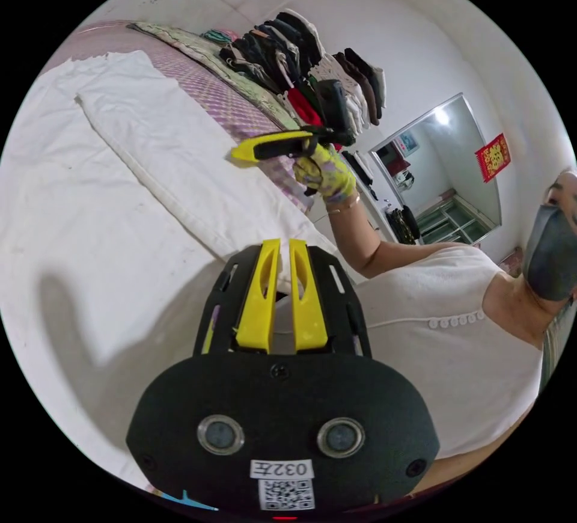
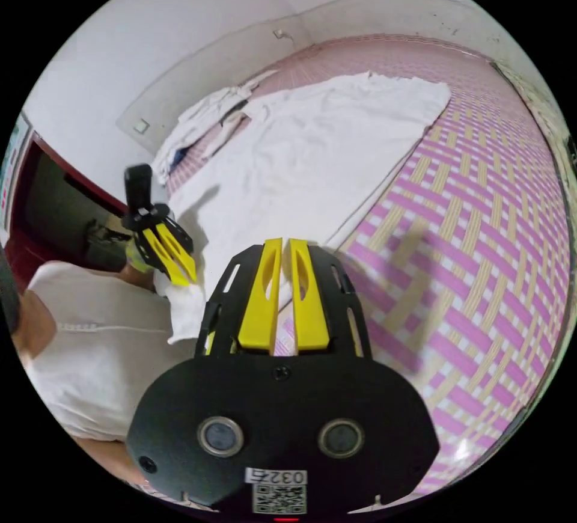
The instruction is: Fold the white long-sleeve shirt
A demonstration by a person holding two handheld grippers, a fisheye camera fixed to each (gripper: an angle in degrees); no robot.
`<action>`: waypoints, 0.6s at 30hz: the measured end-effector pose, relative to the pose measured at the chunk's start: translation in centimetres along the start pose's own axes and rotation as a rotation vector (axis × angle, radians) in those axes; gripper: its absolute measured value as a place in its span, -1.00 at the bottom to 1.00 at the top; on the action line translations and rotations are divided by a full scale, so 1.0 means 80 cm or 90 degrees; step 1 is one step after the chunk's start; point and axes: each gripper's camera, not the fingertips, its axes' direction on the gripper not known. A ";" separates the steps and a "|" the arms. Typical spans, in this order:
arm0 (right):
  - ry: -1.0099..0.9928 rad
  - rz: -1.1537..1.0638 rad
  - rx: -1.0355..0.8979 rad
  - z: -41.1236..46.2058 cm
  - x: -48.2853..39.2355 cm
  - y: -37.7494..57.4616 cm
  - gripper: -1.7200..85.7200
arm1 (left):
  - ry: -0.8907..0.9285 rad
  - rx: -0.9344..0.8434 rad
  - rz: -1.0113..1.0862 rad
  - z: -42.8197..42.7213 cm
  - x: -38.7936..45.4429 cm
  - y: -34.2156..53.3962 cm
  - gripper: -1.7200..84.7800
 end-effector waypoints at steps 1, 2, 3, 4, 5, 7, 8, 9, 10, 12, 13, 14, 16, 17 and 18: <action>0.026 -0.007 0.017 0.000 -0.001 0.010 -0.95 | -0.001 -0.002 0.001 0.001 0.000 0.001 -0.98; 0.026 0.000 0.021 -0.001 0.003 0.016 -0.96 | 0.001 -0.005 0.000 0.003 -0.001 0.003 -0.98; 0.024 0.008 0.020 -0.002 0.005 0.018 -0.96 | 0.003 -0.007 -0.001 0.004 -0.001 0.004 -0.98; 0.022 0.019 0.025 -0.007 0.008 0.023 -0.96 | 0.003 -0.004 0.002 0.004 0.001 0.006 -0.98; 0.006 0.019 0.053 -0.018 0.008 0.033 -0.95 | 0.001 0.005 0.007 -0.001 0.004 0.009 -0.98; -0.047 0.025 0.094 -0.036 0.008 0.053 -0.92 | 0.006 0.024 0.013 -0.012 0.008 0.016 -0.98; -0.071 0.036 0.107 -0.043 0.010 0.068 -0.89 | 0.004 0.036 0.010 -0.020 0.007 0.022 -0.98; -0.078 0.044 0.107 -0.045 0.011 0.075 -0.87 | 0.000 0.039 0.007 -0.023 0.007 0.025 -0.97; -0.087 0.058 0.092 -0.045 0.012 0.087 -0.85 | -0.013 0.040 -0.001 -0.029 0.005 0.032 -0.97; -0.100 0.077 0.072 -0.040 0.015 0.103 -0.81 | -0.028 0.039 -0.012 -0.034 0.001 0.041 -0.96; -0.114 0.085 0.062 -0.036 0.017 0.111 -0.79 | -0.025 0.038 -0.017 -0.036 -0.002 0.046 -0.96; -0.123 0.091 0.050 -0.031 0.019 0.116 -0.78 | -0.019 0.040 -0.020 -0.037 -0.004 0.049 -0.95; -0.118 0.100 0.044 -0.024 0.022 0.122 -0.78 | -0.023 0.046 -0.027 -0.039 -0.009 0.053 -0.95; -0.126 0.101 0.040 -0.018 0.024 0.124 -0.78 | -0.030 0.050 -0.034 -0.040 -0.011 0.055 -0.95; -0.133 0.100 0.037 -0.015 0.024 0.124 -0.78 | -0.033 0.052 -0.036 -0.041 -0.012 0.055 -0.95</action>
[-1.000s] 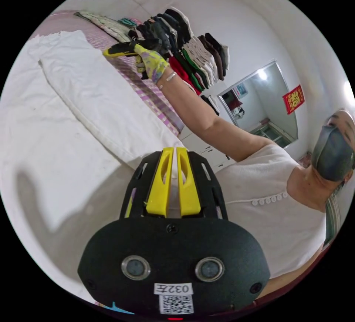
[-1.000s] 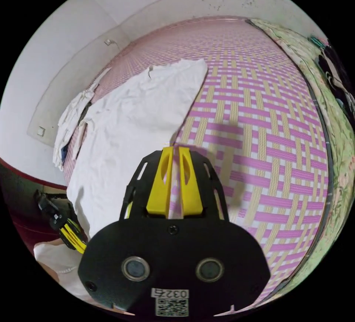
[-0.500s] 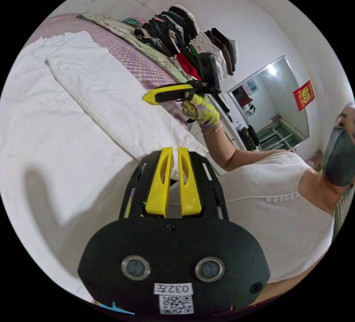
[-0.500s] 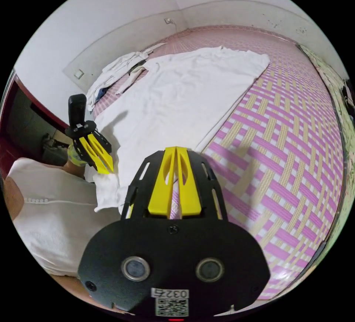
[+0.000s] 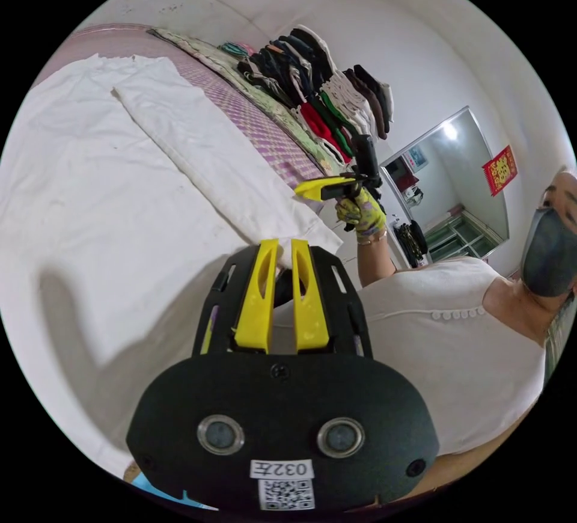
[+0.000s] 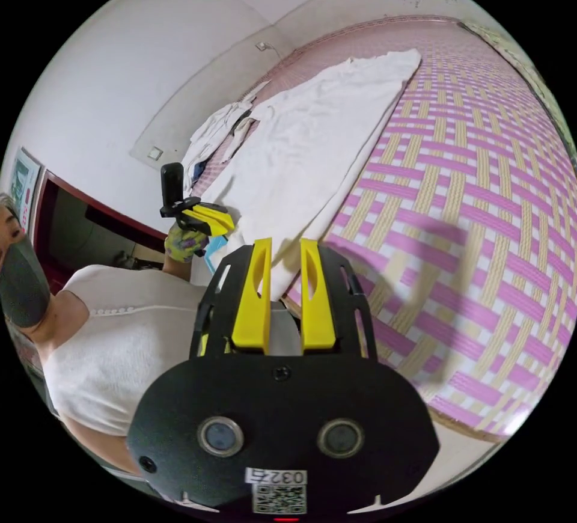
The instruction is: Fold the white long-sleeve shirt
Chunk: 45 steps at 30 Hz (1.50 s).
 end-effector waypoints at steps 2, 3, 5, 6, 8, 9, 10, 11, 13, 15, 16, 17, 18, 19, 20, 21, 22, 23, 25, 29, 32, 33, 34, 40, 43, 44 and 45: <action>-0.021 -0.004 0.000 0.010 0.004 0.002 -0.82 | -0.007 0.002 -0.003 -0.001 -0.002 0.001 -0.95; -0.022 -0.005 0.000 0.012 0.005 0.002 -0.84 | -0.010 0.000 -0.004 -0.001 -0.002 0.002 -0.95; -0.017 -0.013 0.008 0.015 0.004 0.003 -0.95 | -0.021 -0.009 -0.012 0.001 -0.005 0.003 -0.96; -0.017 -0.017 0.013 0.015 0.002 0.004 -0.96 | -0.021 -0.009 -0.014 0.001 -0.006 0.003 -0.96; -0.004 -0.042 0.052 0.003 -0.016 0.010 -0.98 | -0.016 -0.010 -0.019 0.001 -0.009 0.005 -0.96; 0.001 -0.047 0.060 0.000 -0.021 0.012 -0.98 | -0.016 -0.010 -0.019 0.001 -0.010 0.005 -0.96; 0.015 -0.052 0.066 -0.003 -0.027 0.016 -0.98 | -0.020 -0.012 -0.020 0.000 -0.011 0.006 -0.96; 0.036 -0.046 0.059 0.001 -0.025 0.018 -0.98 | -0.020 -0.014 -0.020 0.001 -0.012 0.006 -0.96; 0.038 -0.009 0.034 0.017 -0.003 0.019 -0.98 | -0.014 -0.017 -0.021 0.002 -0.014 0.006 -0.97; 0.006 0.018 0.027 0.034 0.014 0.024 -0.98 | -0.012 -0.016 -0.021 0.001 -0.015 0.005 -0.97; 0.000 0.017 0.030 0.041 0.013 0.027 -0.97 | -0.016 -0.016 -0.018 -0.001 -0.014 0.004 -0.97; 0.012 0.020 0.040 0.044 0.010 0.030 -0.96 | -0.021 -0.012 -0.014 -0.003 -0.011 0.003 -0.97; 0.020 0.024 0.042 0.046 0.009 0.031 -0.96 | -0.023 -0.008 -0.011 -0.005 -0.010 0.002 -0.97; 0.050 0.033 0.037 0.051 0.008 0.031 -0.91 | -0.020 -0.001 -0.003 -0.007 -0.007 0.000 -0.97; 0.096 0.041 0.038 0.054 0.004 0.031 -0.88 | -0.014 0.003 0.006 -0.007 -0.004 -0.005 -0.97; 0.113 0.038 0.045 0.055 0.000 0.030 -0.88 | -0.011 0.002 0.010 -0.006 -0.003 -0.007 -0.97; 0.115 0.018 0.066 0.056 -0.011 0.027 -0.87 | -0.010 -0.004 0.019 -0.002 0.000 -0.014 -0.97; 0.093 -0.011 0.088 0.057 -0.021 0.021 -0.87 | -0.016 -0.013 0.029 0.004 0.004 -0.021 -0.97; 0.096 -0.039 0.100 0.067 -0.033 0.005 -0.87 | -0.033 -0.029 0.045 0.015 0.010 -0.032 -0.97; 0.203 -0.091 0.044 0.130 -0.059 -0.052 -0.93 | -0.067 -0.080 0.053 0.043 0.013 -0.049 -0.98; 0.303 -0.117 -0.024 0.191 -0.071 -0.082 -0.97 | -0.094 -0.087 0.046 0.051 0.009 -0.048 -0.99; 0.326 -0.123 -0.037 0.203 -0.073 -0.085 -0.97 | -0.092 -0.084 0.045 0.051 0.008 -0.048 -0.98; 0.349 -0.139 -0.024 0.213 -0.081 -0.085 -0.98 | -0.089 -0.078 0.041 0.052 0.005 -0.047 -0.98; 0.387 -0.145 -0.021 0.234 -0.084 -0.076 -0.98 | -0.047 -0.076 0.020 0.078 -0.003 -0.065 -0.98; 0.409 -0.127 -0.014 0.230 -0.074 -0.066 -0.98 | -0.038 -0.096 0.021 0.112 0.006 -0.089 -0.98; 0.415 -0.115 -0.009 0.226 -0.068 -0.061 -0.98 | -0.038 -0.102 0.019 0.128 0.011 -0.099 -0.98; 0.417 -0.108 -0.007 0.224 -0.065 -0.058 -0.98 | -0.039 -0.104 0.019 0.136 0.014 -0.103 -0.98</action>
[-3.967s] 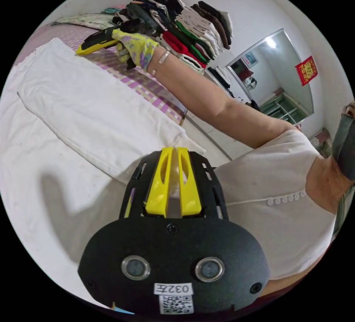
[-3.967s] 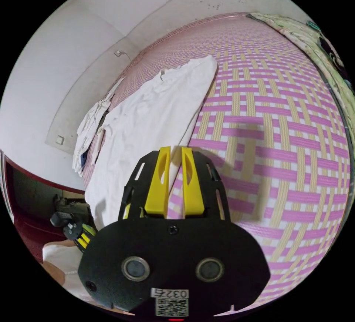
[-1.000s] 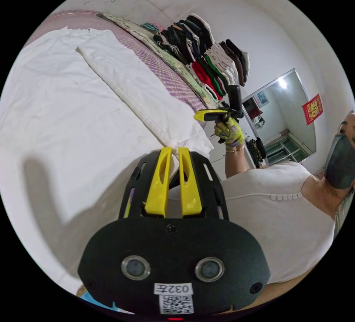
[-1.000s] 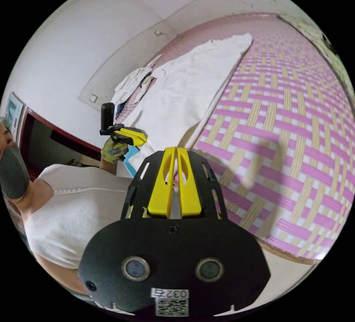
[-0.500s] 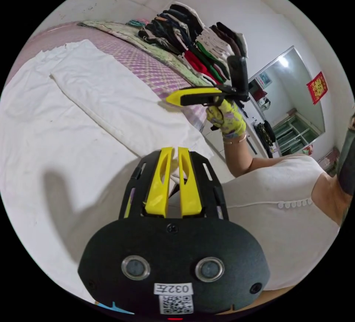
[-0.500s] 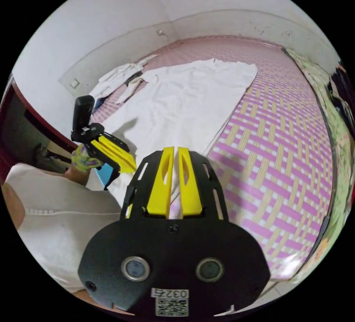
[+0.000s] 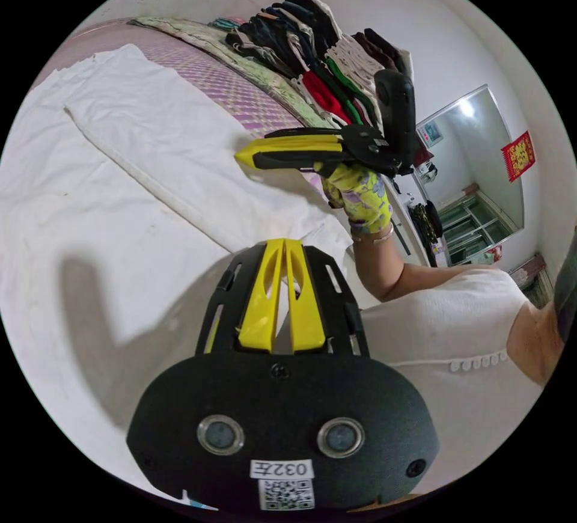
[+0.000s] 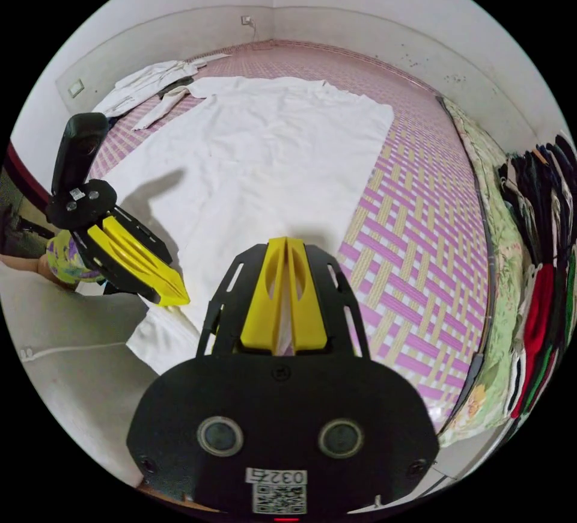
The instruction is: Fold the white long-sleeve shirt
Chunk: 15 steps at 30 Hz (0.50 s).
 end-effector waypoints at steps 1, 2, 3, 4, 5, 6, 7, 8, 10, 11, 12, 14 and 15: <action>0.006 0.013 0.000 0.000 0.007 0.008 -0.98 | -0.001 0.000 0.001 0.015 0.008 -0.011 -0.98; 0.010 0.023 0.000 0.000 0.014 0.015 -0.98 | -0.001 0.003 0.001 0.029 0.016 -0.020 -0.98; 0.009 0.027 0.000 0.000 0.018 0.019 -0.98 | -0.003 0.003 0.002 0.036 0.020 -0.024 -0.98; -0.003 0.032 0.001 0.000 0.026 0.025 -0.98 | -0.007 -0.001 0.011 0.047 0.028 -0.031 -0.98; -0.020 0.037 0.002 0.001 0.032 0.029 -0.98 | -0.004 -0.008 0.018 0.054 0.033 -0.038 -0.98; -0.028 0.041 0.001 0.002 0.034 0.030 -0.98 | 0.008 -0.008 0.022 0.055 0.034 -0.040 -0.98; -0.035 0.046 -0.005 0.002 0.035 0.032 -0.98 | 0.065 0.011 0.035 0.050 0.033 -0.040 -0.98; -0.024 0.046 -0.012 0.000 0.030 0.035 -0.98 | 0.128 0.059 0.041 0.032 0.027 -0.036 -0.98; -0.012 0.039 0.007 -0.009 0.015 0.043 -0.98 | 0.143 0.140 0.032 -0.012 0.011 -0.021 -0.97; -0.030 0.032 0.039 -0.020 0.006 0.050 -0.98 | 0.092 0.198 0.003 -0.052 -0.006 -0.003 -0.96; -0.046 0.028 0.054 -0.025 0.002 0.054 -0.98 | 0.058 0.230 -0.016 -0.073 -0.016 0.009 -0.95; -0.108 0.025 0.110 -0.041 -0.005 0.070 -0.98 | -0.125 0.358 -0.149 -0.164 -0.059 0.080 -0.90; -0.120 0.027 0.119 -0.044 -0.005 0.074 -0.98 | -0.170 0.382 -0.189 -0.185 -0.069 0.100 -0.88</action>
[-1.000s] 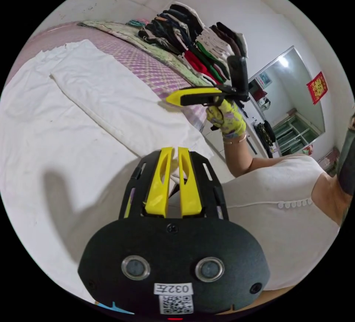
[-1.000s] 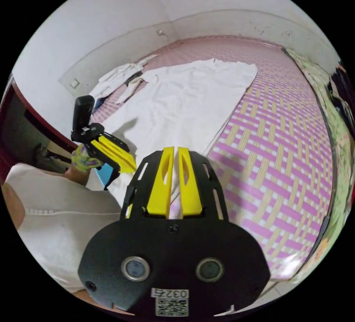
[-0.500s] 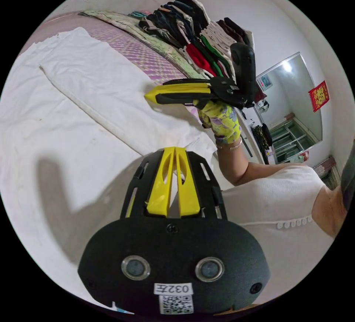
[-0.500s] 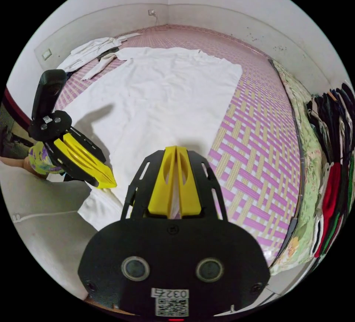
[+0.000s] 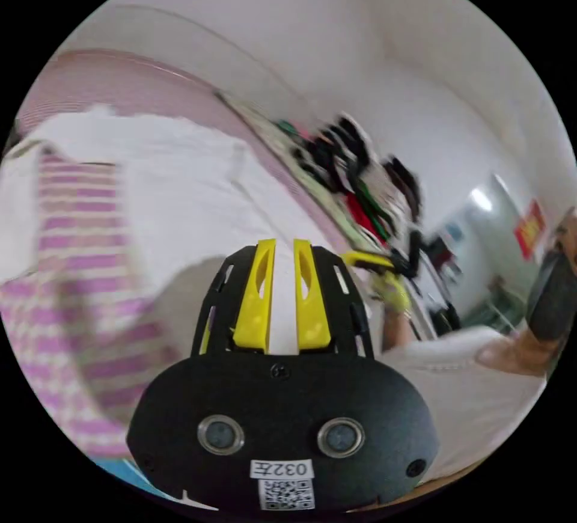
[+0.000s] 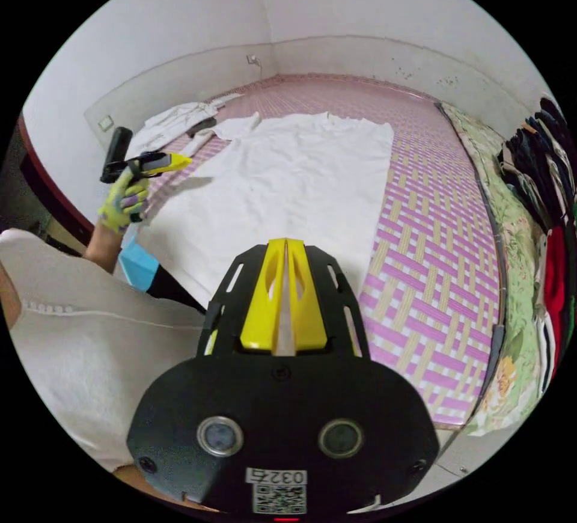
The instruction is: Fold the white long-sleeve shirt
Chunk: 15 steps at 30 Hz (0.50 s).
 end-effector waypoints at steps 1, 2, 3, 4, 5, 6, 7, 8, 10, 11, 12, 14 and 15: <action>-0.015 0.005 0.013 -0.005 -0.001 0.005 -0.98 | -0.096 0.045 -0.041 -0.045 -0.033 0.004 -0.84; -0.021 0.008 0.023 -0.008 -0.002 0.009 -0.98 | -0.200 0.071 -0.087 -0.081 -0.063 0.008 -0.79; -0.022 0.010 0.027 -0.009 -0.002 0.010 -0.98 | -0.243 0.072 -0.110 -0.095 -0.076 0.010 -0.78; -0.027 0.012 0.033 -0.009 -0.003 0.012 -0.98 | -0.300 0.059 -0.146 -0.113 -0.099 0.010 -0.75; -0.035 0.014 0.038 -0.009 -0.002 0.013 -0.98 | -0.316 0.039 -0.176 -0.120 -0.117 0.010 -0.72; -0.039 0.016 0.040 -0.008 -0.002 0.013 -0.98 | -0.308 0.029 -0.182 -0.120 -0.123 0.010 -0.72; -0.044 0.017 0.040 -0.005 -0.002 0.013 -0.98 | -0.294 0.011 -0.176 -0.114 -0.127 0.008 -0.71; -0.044 0.017 0.038 -0.002 -0.003 0.013 -0.98 | -0.315 -0.007 -0.171 -0.103 -0.126 0.005 -0.71; -0.047 0.016 0.038 0.003 -0.006 0.013 -0.98 | -0.361 -0.020 -0.148 -0.083 -0.114 0.002 -0.70; -0.053 0.015 0.036 0.006 -0.007 0.013 -0.98 | -0.382 -0.028 -0.140 -0.070 -0.104 0.000 -0.71; -0.056 0.014 0.036 0.007 -0.007 0.013 -0.98 | -0.388 -0.032 -0.137 -0.064 -0.100 -0.001 -0.71; -0.055 0.012 0.032 0.011 -0.009 0.013 -0.98 | -0.443 -0.038 -0.139 -0.041 -0.085 -0.001 -0.77; -0.055 0.012 0.031 0.011 -0.009 0.013 -0.98 | -0.463 -0.041 -0.136 -0.036 -0.080 -0.001 -0.78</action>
